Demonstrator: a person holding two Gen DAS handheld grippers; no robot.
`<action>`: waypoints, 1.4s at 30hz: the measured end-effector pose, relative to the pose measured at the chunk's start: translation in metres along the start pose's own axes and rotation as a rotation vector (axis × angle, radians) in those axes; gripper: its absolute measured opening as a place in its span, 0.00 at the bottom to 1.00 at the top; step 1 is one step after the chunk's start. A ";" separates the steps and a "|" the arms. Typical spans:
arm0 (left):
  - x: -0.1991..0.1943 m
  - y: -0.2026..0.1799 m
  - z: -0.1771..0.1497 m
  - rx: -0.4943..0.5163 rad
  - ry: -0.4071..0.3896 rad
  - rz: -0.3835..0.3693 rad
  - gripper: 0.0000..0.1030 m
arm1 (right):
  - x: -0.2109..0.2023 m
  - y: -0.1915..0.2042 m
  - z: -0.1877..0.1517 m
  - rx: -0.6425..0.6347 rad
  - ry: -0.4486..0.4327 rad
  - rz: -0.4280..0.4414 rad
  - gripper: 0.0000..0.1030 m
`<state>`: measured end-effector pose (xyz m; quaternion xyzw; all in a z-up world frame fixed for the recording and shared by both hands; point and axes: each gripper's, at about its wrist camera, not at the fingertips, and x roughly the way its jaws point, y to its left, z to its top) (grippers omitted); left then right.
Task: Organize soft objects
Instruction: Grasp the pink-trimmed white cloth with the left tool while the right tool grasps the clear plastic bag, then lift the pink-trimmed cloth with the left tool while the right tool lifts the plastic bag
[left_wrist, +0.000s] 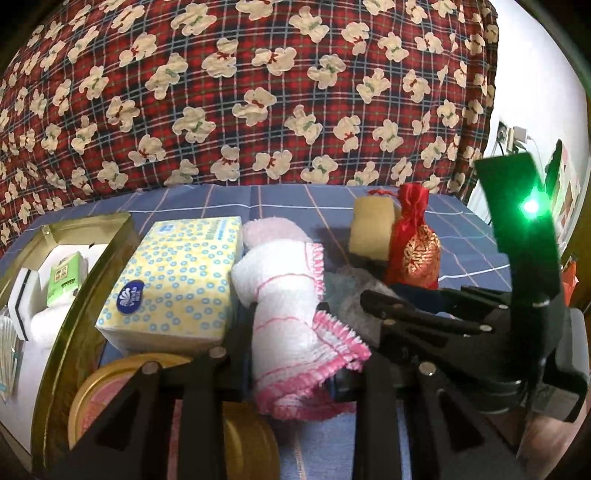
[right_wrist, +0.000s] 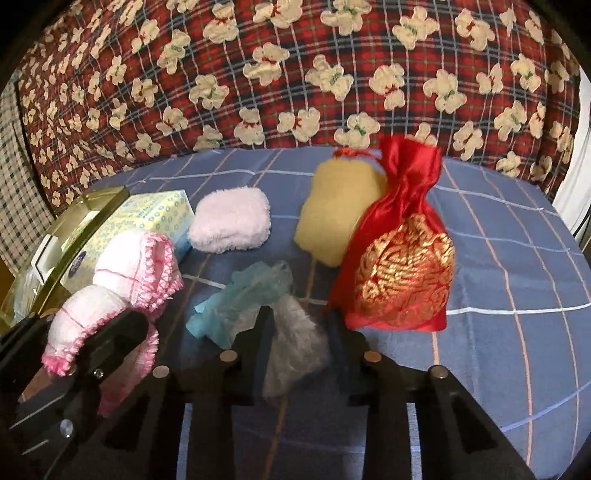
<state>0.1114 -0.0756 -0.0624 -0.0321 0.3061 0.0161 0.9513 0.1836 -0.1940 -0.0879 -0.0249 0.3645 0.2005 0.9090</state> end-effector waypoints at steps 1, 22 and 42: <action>0.000 0.000 0.000 0.000 -0.002 0.000 0.26 | -0.003 0.002 0.000 -0.008 -0.014 -0.003 0.29; -0.008 0.002 0.000 -0.009 -0.044 -0.013 0.26 | -0.046 0.007 -0.003 -0.021 -0.239 -0.046 0.27; -0.024 0.003 0.000 -0.009 -0.129 -0.002 0.26 | -0.073 0.007 -0.015 -0.005 -0.385 -0.060 0.27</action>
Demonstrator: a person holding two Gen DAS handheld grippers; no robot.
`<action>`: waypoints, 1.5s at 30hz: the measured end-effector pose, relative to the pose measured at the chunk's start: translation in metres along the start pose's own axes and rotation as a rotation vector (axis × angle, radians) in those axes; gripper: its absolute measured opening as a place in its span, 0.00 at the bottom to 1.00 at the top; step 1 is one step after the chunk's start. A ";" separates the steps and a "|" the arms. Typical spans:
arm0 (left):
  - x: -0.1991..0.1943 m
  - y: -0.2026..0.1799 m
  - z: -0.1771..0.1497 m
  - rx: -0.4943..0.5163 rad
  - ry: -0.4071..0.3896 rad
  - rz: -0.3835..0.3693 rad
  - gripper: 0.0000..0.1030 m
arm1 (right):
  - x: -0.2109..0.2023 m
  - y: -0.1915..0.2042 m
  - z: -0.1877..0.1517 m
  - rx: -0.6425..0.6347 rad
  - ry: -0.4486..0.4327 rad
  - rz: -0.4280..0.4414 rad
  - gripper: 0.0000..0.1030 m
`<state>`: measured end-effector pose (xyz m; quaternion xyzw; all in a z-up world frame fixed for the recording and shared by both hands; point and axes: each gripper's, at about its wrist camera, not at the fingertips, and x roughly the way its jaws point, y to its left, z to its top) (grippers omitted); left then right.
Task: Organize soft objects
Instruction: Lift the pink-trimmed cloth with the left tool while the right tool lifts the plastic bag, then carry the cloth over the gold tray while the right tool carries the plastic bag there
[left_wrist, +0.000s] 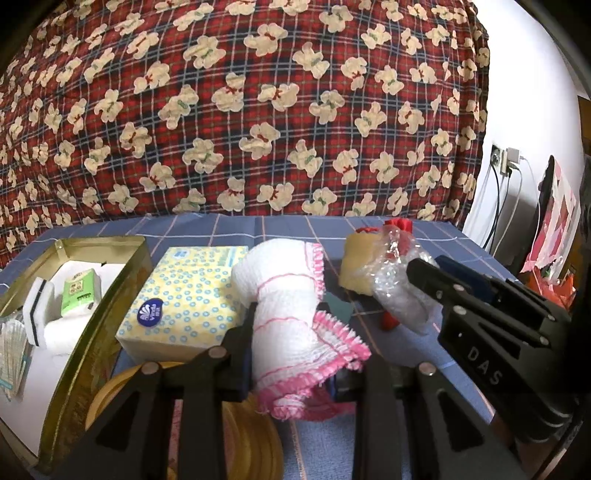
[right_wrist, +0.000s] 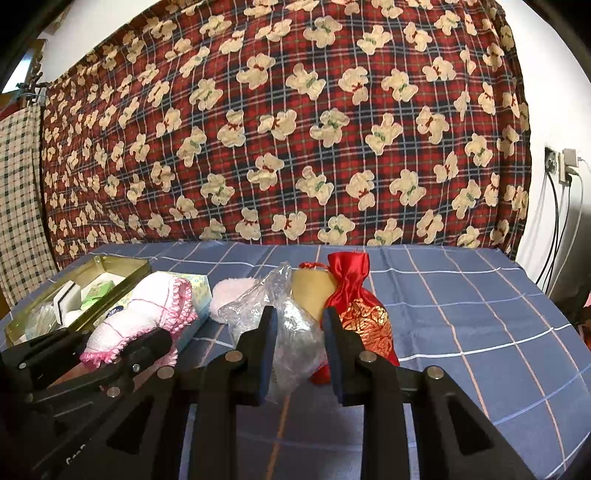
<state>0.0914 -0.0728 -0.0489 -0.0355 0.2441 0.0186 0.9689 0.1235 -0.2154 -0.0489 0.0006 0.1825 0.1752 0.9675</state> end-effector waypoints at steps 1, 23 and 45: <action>-0.001 0.000 0.000 0.002 -0.006 0.002 0.26 | -0.001 0.000 0.000 -0.001 -0.006 -0.002 0.27; -0.026 -0.004 -0.004 0.034 -0.144 0.027 0.26 | -0.025 0.005 -0.001 -0.016 -0.127 -0.017 0.27; -0.045 0.023 -0.006 -0.057 -0.216 -0.009 0.26 | -0.030 0.013 -0.003 -0.014 -0.130 -0.012 0.27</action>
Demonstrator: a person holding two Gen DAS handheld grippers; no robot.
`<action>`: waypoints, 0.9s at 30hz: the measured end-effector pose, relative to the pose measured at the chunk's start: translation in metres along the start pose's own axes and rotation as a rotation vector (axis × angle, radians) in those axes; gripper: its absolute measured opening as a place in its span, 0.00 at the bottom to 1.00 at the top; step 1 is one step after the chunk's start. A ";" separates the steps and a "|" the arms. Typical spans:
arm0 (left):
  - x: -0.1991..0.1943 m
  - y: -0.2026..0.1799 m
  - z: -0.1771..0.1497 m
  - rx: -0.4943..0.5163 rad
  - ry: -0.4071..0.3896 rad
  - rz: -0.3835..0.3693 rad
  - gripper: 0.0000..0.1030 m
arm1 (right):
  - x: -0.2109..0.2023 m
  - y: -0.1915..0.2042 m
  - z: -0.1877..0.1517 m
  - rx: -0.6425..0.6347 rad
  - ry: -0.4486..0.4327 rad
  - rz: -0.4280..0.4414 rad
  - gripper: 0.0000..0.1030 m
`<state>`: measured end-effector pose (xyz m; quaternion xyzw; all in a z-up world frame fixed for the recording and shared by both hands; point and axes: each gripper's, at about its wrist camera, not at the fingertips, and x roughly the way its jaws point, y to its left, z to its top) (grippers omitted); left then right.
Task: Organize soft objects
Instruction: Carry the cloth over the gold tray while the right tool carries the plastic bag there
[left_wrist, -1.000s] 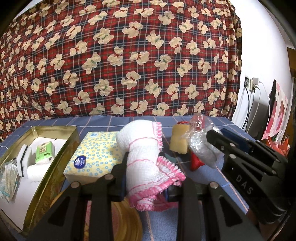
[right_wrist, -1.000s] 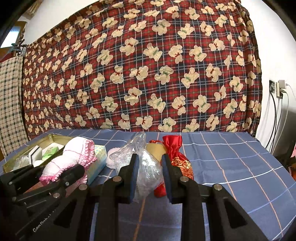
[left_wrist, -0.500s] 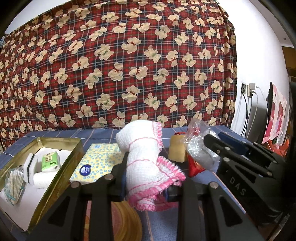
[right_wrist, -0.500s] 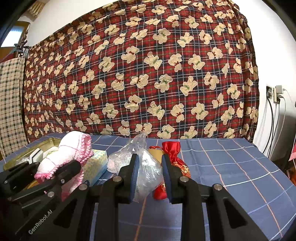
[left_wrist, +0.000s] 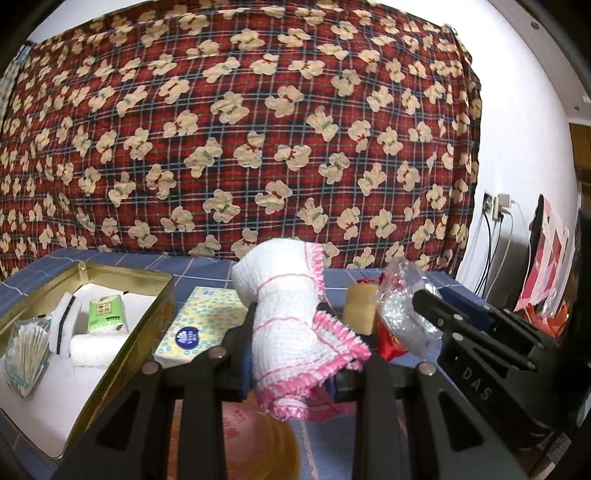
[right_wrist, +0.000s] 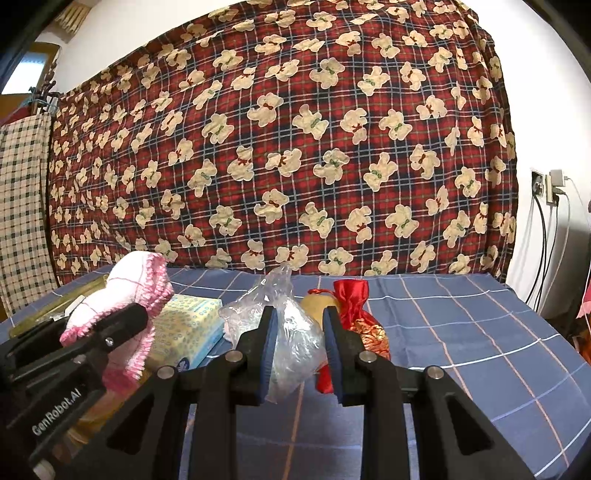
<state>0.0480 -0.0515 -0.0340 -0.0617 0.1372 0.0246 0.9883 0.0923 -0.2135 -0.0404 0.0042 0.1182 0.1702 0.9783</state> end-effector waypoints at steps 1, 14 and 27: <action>-0.001 0.002 0.000 -0.004 -0.001 -0.003 0.26 | 0.001 0.003 0.000 0.000 0.002 0.006 0.27; 0.004 0.040 0.015 -0.052 0.027 0.030 0.26 | 0.024 0.051 0.015 -0.025 0.032 0.101 0.27; -0.005 0.077 0.026 -0.064 0.008 0.125 0.26 | 0.026 0.089 0.042 -0.060 -0.012 0.166 0.27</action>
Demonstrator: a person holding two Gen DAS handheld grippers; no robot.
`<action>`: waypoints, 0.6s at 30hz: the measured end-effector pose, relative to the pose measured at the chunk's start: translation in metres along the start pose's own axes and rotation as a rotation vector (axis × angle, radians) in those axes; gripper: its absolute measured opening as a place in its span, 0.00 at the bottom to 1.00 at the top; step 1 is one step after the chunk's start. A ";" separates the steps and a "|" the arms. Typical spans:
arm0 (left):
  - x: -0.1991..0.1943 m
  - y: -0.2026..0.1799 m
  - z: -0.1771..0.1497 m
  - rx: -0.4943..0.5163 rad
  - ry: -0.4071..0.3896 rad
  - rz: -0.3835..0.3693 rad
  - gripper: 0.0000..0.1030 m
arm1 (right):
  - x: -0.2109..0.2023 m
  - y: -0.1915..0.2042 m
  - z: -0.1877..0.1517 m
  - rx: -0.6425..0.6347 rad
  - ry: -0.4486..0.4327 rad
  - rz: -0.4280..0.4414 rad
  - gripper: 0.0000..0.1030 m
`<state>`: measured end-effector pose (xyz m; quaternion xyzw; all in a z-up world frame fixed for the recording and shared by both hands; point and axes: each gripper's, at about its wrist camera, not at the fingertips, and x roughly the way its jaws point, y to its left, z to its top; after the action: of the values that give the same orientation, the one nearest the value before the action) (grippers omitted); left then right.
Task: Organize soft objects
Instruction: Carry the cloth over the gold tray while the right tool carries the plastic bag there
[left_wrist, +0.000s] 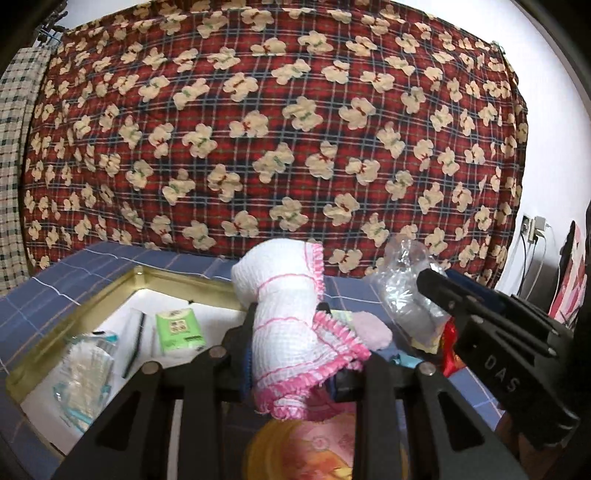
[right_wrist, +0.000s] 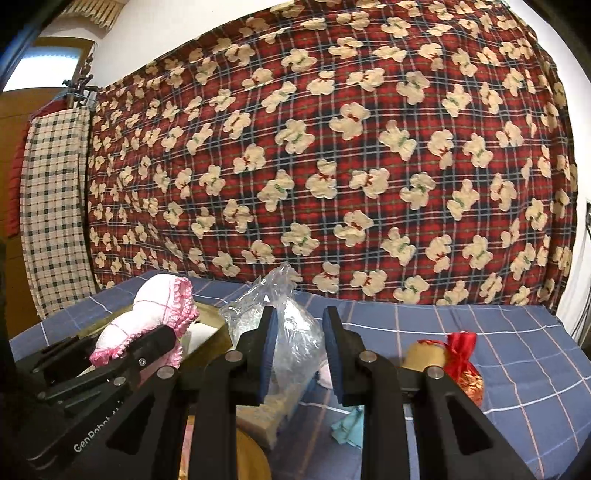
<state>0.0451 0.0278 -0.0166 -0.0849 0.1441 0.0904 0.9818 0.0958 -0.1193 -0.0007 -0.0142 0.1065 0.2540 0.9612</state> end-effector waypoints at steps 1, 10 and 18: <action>-0.001 0.003 0.001 -0.002 -0.002 0.003 0.26 | 0.001 0.002 0.001 -0.002 0.001 0.005 0.27; -0.001 0.024 0.008 -0.013 0.013 0.038 0.26 | 0.008 0.028 0.017 -0.028 -0.001 0.054 0.27; -0.001 0.049 0.014 -0.032 0.029 0.078 0.26 | 0.017 0.056 0.027 -0.064 0.006 0.099 0.27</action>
<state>0.0377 0.0777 -0.0104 -0.0964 0.1602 0.1298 0.9738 0.0879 -0.0604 0.0237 -0.0402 0.1017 0.3045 0.9462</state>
